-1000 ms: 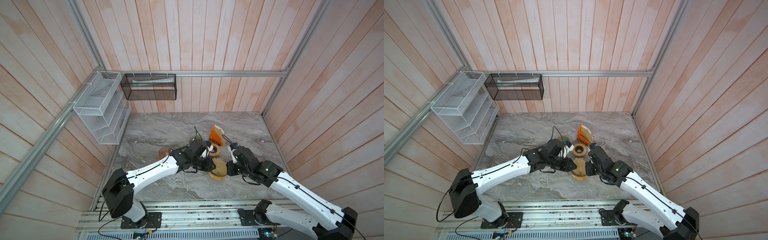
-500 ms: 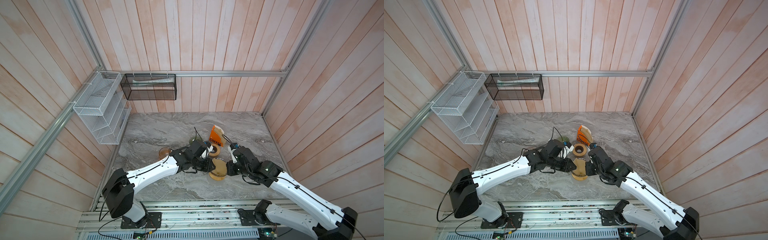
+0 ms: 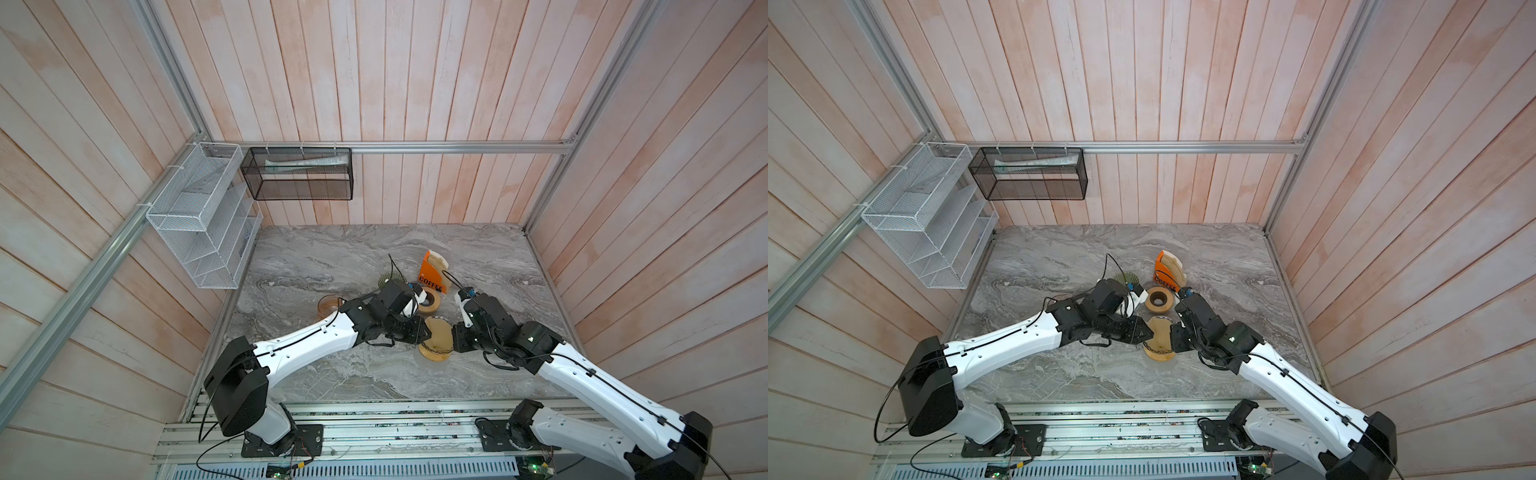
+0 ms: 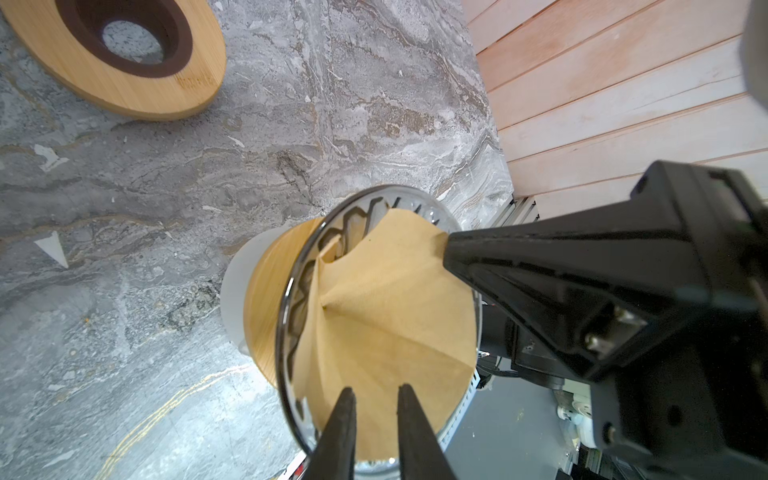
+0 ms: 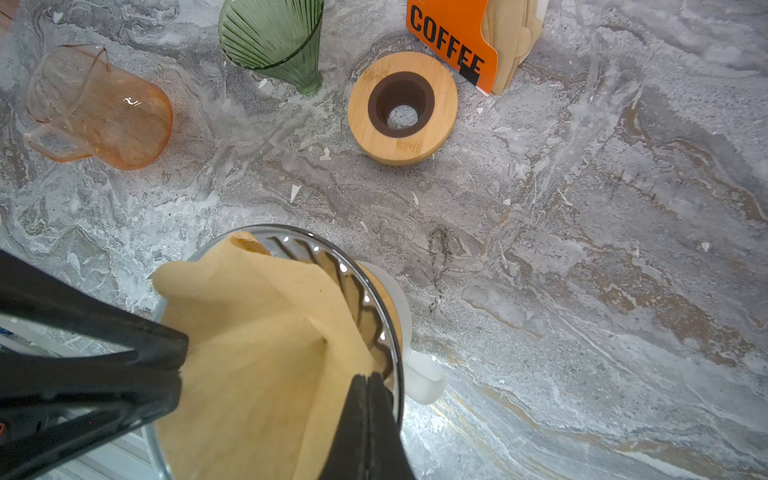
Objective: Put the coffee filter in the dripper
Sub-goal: 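Keep pinching the filter edges with both grippers, smoothing it into the dripper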
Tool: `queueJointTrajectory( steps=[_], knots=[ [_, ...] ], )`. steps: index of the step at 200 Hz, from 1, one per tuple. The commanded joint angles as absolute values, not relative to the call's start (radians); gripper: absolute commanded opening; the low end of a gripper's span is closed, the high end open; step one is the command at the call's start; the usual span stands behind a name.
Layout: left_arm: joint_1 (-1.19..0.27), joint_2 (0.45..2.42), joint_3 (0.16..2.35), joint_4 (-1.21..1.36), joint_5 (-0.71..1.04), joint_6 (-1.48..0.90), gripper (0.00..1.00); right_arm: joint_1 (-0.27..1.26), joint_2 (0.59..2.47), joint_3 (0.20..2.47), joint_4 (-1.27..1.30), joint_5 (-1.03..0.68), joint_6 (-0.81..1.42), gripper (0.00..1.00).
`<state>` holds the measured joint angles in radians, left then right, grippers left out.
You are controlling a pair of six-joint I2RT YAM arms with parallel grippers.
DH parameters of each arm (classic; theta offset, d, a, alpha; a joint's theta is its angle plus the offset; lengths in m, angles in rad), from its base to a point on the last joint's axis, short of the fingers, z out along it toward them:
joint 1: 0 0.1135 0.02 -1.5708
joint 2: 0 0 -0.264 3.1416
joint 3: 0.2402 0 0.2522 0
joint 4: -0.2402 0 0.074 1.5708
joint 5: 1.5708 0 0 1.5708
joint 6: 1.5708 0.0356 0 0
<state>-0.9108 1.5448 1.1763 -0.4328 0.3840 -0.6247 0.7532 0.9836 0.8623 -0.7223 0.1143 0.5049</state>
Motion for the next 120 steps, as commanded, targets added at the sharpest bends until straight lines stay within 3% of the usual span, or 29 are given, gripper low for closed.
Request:
queueJointTrajectory(
  steps=[1,120],
  knots=[
    [-0.913,1.558,1.162,-0.414,0.38,-0.624,0.22,0.76,0.983,0.853,-0.72,0.118,0.512,0.0],
    [-0.914,1.576,1.161,-0.408,0.386,-0.621,0.22,0.761,0.994,0.841,-0.707,0.112,0.51,0.0]
  ],
)
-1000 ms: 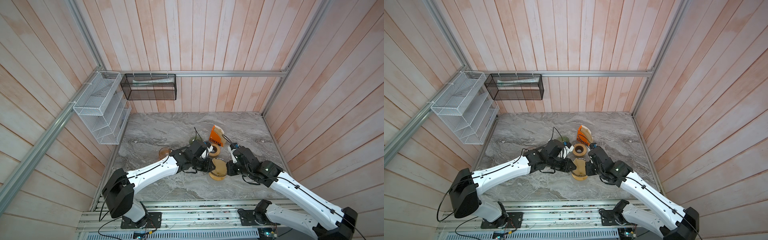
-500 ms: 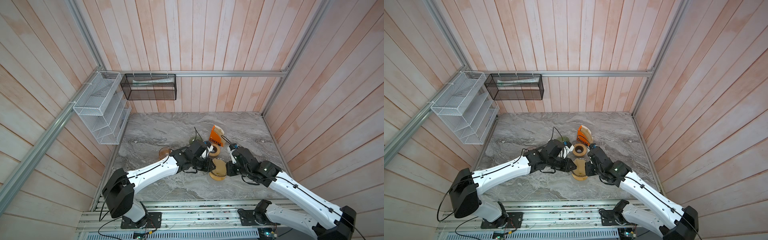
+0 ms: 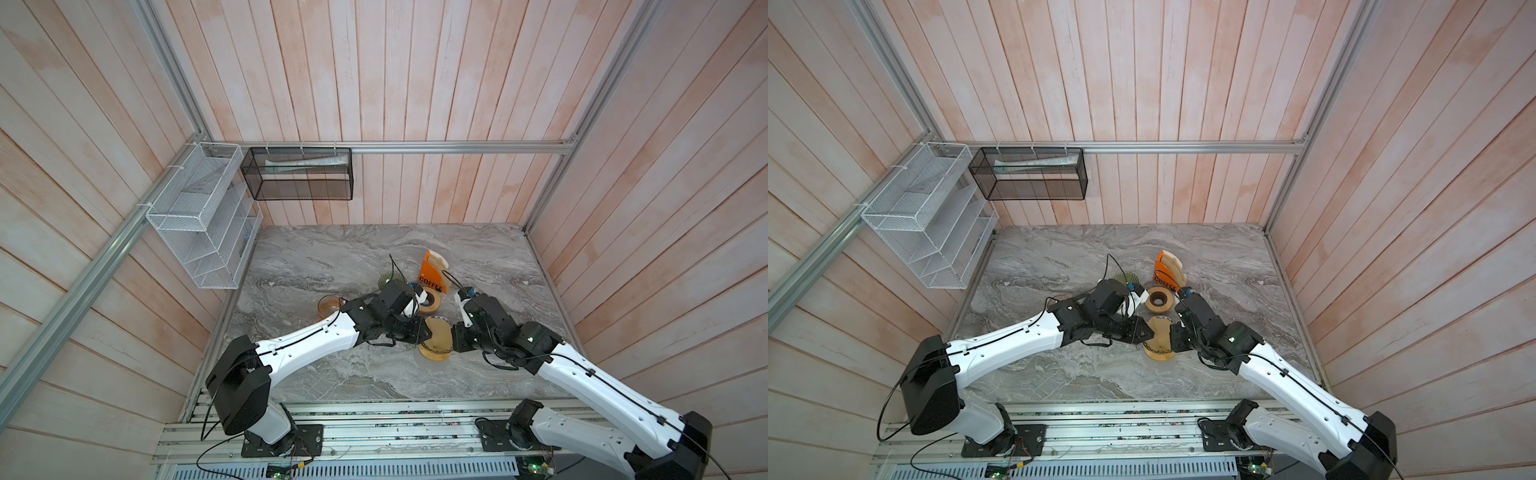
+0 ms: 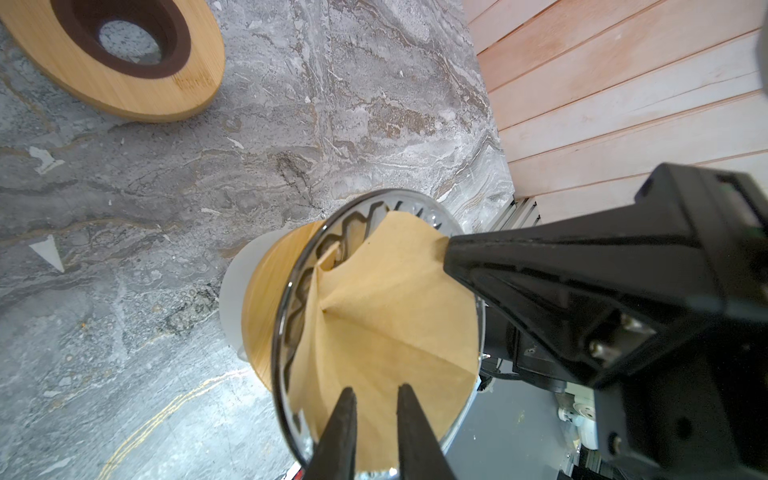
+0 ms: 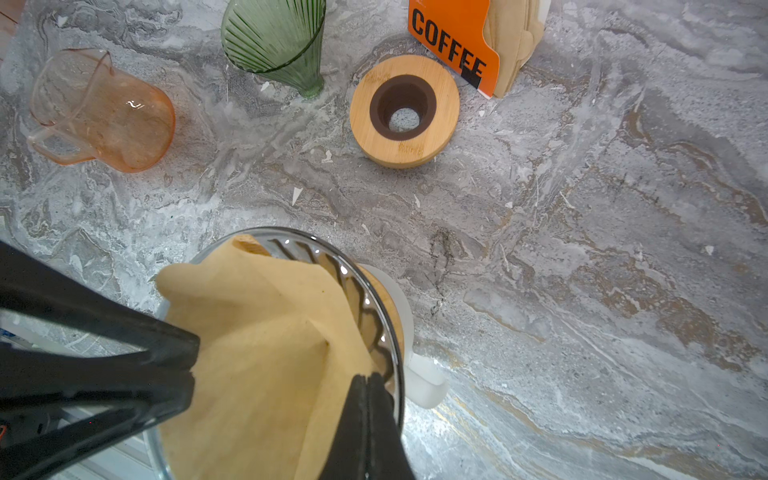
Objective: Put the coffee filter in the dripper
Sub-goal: 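Keep pinching the filter edges with both grippers, smoothing it into the dripper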
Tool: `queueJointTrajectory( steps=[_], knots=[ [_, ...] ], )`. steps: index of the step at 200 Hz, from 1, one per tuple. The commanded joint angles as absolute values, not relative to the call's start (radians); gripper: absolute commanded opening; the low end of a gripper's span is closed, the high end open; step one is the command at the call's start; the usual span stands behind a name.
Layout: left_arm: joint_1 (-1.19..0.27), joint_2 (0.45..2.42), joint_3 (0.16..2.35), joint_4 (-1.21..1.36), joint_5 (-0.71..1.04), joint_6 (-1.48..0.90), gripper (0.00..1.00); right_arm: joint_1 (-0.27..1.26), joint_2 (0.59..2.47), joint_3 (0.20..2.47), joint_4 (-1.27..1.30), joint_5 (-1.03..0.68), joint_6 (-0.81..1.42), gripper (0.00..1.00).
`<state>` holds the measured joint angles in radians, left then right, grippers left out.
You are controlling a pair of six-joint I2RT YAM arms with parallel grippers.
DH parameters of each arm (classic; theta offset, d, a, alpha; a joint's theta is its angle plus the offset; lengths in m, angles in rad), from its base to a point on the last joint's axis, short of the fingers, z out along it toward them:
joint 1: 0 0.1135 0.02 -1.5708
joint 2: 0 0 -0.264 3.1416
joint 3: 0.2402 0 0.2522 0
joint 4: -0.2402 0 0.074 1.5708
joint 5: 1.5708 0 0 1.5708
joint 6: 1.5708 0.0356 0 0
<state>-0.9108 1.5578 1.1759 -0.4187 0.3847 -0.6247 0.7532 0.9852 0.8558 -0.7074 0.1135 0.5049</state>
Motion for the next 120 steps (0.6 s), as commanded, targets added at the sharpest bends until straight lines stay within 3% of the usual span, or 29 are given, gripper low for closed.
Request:
queueJointTrajectory(
  steps=[1,120],
  knots=[
    [-0.913,1.576,1.161,-0.408,0.386,-0.621,0.22,0.761,0.996,0.841,-0.707,0.112,0.509,0.0],
    [-0.913,1.578,1.149,-0.403,0.391,-0.62,0.22,0.76,0.999,0.836,-0.707,0.107,0.512,0.0]
  ],
)
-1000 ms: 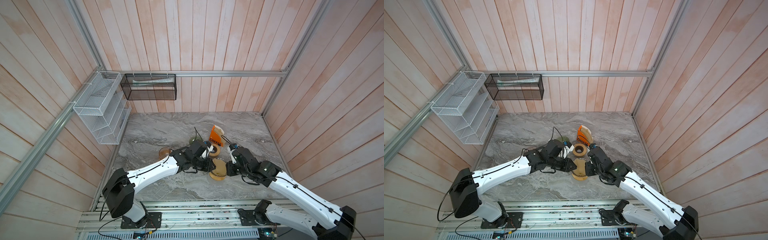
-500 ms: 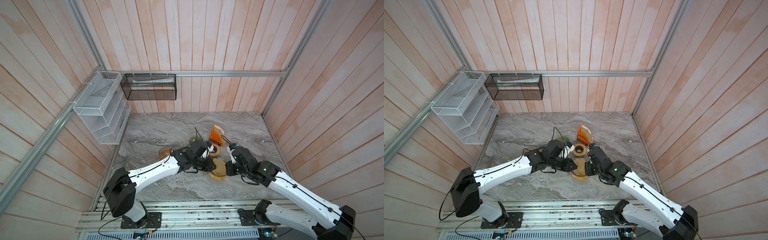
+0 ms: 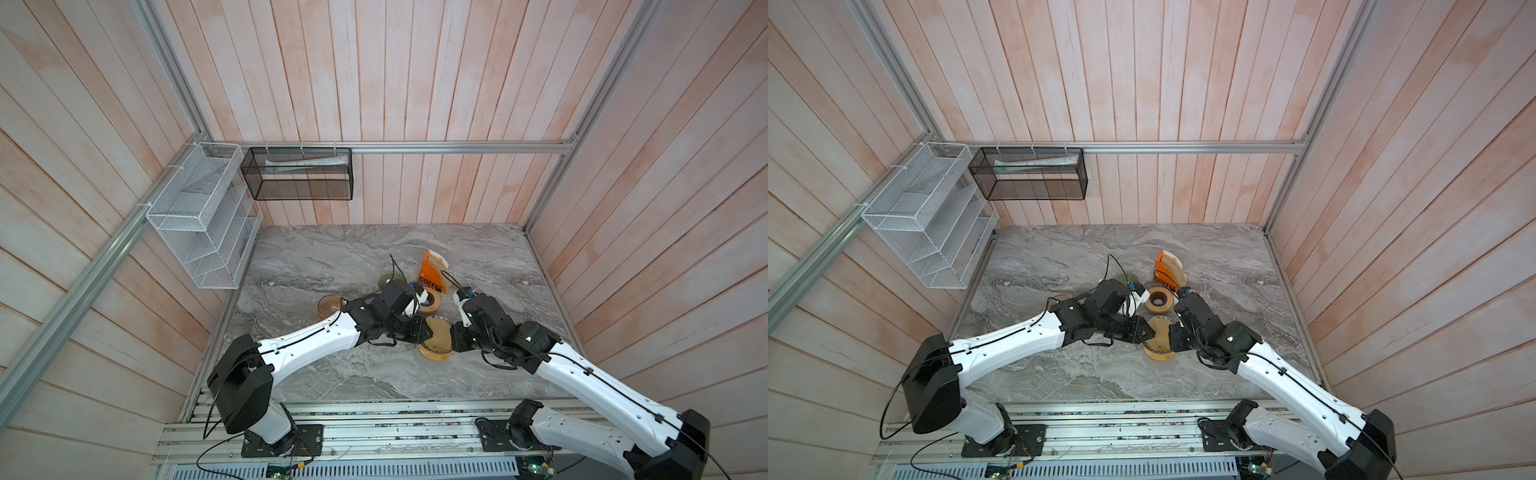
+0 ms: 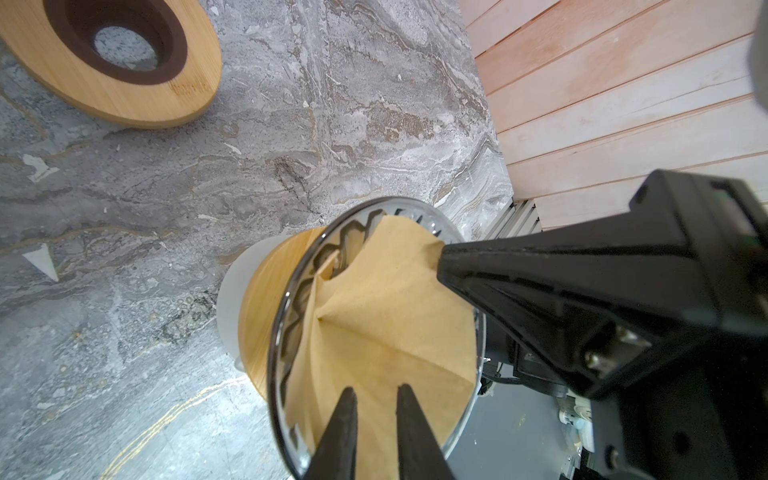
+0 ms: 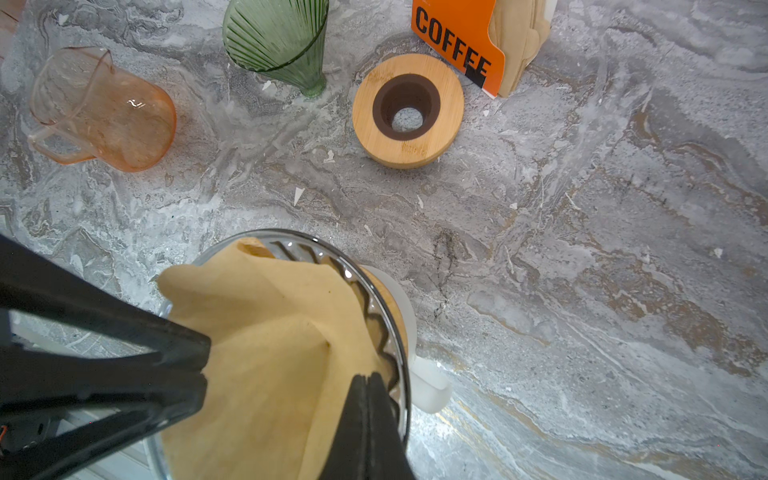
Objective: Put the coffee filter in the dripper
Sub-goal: 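Keep pinching the filter edges with both grippers, smoothing it into the dripper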
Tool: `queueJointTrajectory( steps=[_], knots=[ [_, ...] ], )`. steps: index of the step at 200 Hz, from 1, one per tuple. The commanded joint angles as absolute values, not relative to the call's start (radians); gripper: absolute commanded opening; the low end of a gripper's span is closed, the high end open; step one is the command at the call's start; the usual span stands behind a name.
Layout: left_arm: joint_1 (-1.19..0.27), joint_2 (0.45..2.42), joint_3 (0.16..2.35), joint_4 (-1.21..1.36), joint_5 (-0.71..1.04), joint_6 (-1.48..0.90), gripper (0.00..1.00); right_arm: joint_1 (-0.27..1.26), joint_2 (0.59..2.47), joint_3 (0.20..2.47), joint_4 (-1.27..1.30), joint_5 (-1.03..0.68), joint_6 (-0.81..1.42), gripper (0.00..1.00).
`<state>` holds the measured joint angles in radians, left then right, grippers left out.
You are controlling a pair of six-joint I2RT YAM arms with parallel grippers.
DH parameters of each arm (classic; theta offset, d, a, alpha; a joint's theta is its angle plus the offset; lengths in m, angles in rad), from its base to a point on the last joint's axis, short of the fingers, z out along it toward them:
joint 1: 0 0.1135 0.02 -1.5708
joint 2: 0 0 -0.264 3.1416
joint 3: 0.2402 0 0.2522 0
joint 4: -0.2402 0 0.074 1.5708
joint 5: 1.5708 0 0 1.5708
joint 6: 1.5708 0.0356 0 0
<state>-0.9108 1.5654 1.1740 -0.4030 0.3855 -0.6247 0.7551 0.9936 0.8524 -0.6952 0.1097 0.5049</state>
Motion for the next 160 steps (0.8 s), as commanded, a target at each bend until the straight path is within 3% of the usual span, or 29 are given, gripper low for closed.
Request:
queueJointTrajectory(
  steps=[1,160],
  knots=[
    [-0.913,1.578,1.148,-0.402,0.391,-0.621,0.22,0.761,0.999,0.835,-0.706,0.107,0.512,0.0],
    [-0.914,1.563,1.19,-0.409,0.385,-0.618,0.21,0.761,0.991,0.877,-0.723,0.116,0.506,0.0]
  ],
)
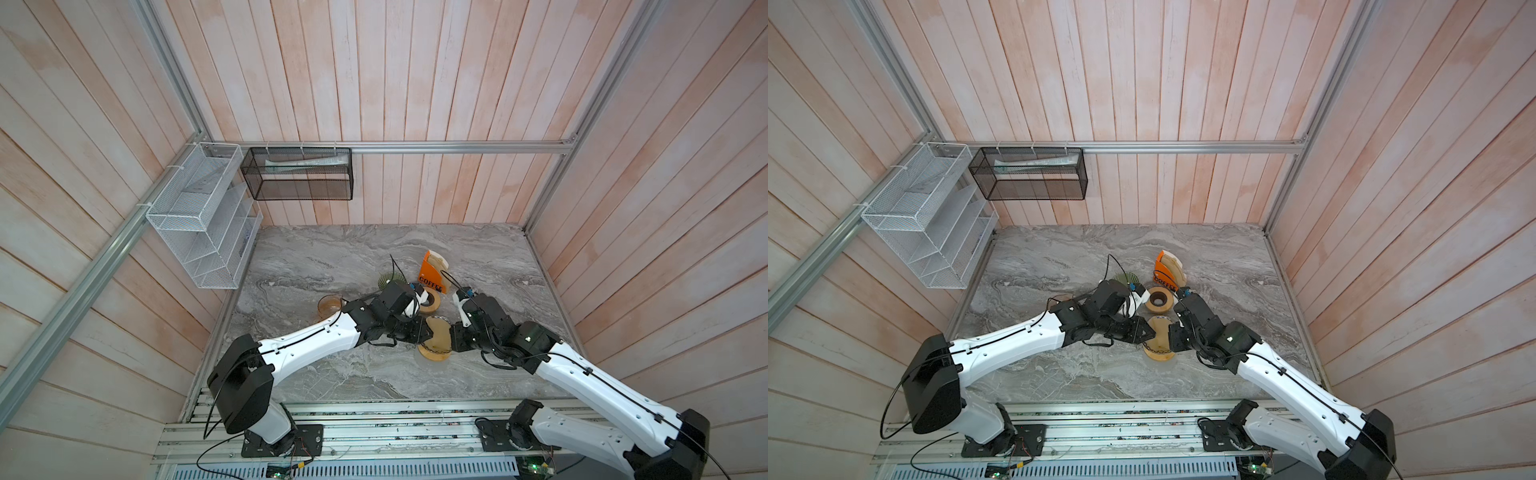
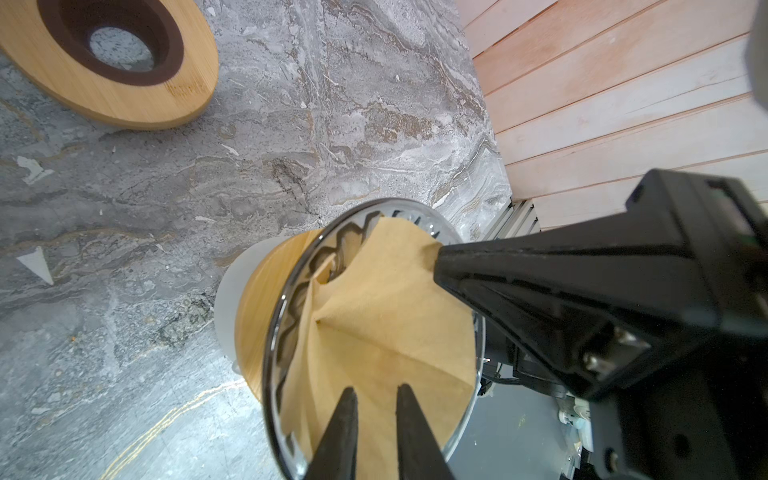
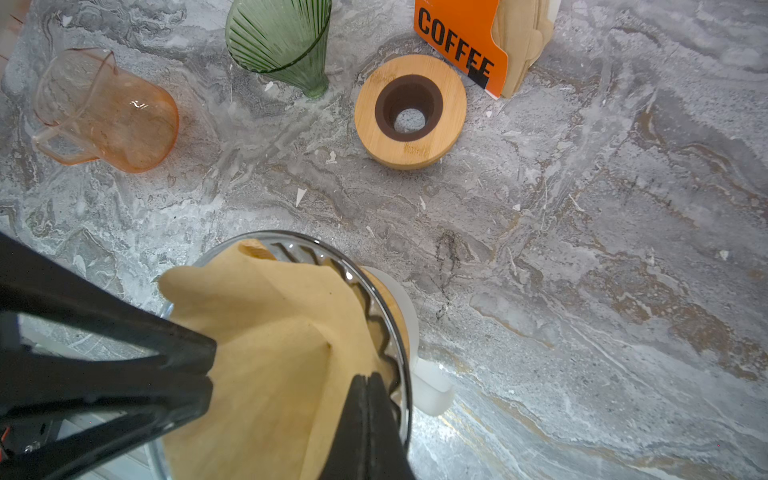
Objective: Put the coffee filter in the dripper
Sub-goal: 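Keep pinching the filter edges with both grippers, smoothing it into the dripper, then release the filter and lift both grippers away from the dripper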
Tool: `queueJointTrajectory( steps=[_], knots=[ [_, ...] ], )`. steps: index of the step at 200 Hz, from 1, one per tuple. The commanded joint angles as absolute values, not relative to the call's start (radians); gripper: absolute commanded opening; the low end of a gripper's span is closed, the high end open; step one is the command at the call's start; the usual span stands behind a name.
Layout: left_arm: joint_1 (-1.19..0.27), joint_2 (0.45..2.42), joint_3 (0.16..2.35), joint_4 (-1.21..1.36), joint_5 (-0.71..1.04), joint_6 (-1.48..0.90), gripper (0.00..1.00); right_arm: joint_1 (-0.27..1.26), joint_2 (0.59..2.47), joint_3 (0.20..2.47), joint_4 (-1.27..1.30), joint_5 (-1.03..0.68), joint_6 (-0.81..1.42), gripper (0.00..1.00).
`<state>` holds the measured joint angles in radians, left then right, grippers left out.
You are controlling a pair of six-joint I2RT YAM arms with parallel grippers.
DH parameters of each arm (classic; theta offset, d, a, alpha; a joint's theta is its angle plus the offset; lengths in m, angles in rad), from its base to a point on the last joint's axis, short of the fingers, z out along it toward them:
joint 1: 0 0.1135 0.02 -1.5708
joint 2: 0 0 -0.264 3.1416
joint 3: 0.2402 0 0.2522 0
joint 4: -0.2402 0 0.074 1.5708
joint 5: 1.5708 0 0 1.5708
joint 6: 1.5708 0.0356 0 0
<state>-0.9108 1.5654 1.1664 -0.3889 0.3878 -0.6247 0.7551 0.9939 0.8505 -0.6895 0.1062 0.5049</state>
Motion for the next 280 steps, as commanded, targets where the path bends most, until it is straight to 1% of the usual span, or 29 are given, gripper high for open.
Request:
queueJointTrajectory(
  steps=[1,88,130,189,213,235,261,280],
  knots=[
    [-0.914,1.563,1.191,-0.409,0.385,-0.618,0.21,0.761,0.991,0.879,-0.724,0.116,0.506,0.0],
    [-0.914,1.534,1.224,-0.413,0.387,-0.618,0.21,0.76,0.988,0.936,-0.748,0.115,0.499,0.0],
    [-0.904,1.478,1.205,-0.382,0.329,-0.638,0.21,0.76,0.967,0.952,-0.738,0.125,0.509,0.0],
    [-0.776,1.377,1.162,-0.357,0.325,-0.657,0.22,0.759,0.969,1.007,-0.687,0.13,0.502,0.02],
    [-0.709,1.339,1.128,-0.351,0.332,-0.655,0.22,0.757,0.996,1.038,-0.637,0.127,0.485,0.05],
    [-0.634,1.302,1.076,-0.334,0.355,-0.65,0.24,0.739,1.043,1.067,-0.606,0.112,0.478,0.05],
    [-0.544,1.302,1.056,-0.341,0.367,-0.653,0.32,0.738,1.078,1.082,-0.566,0.103,0.473,0.08],
    [-0.526,1.313,1.092,-0.405,0.339,-0.608,0.37,0.738,1.068,1.07,-0.537,0.098,0.474,0.09]
  ],
)
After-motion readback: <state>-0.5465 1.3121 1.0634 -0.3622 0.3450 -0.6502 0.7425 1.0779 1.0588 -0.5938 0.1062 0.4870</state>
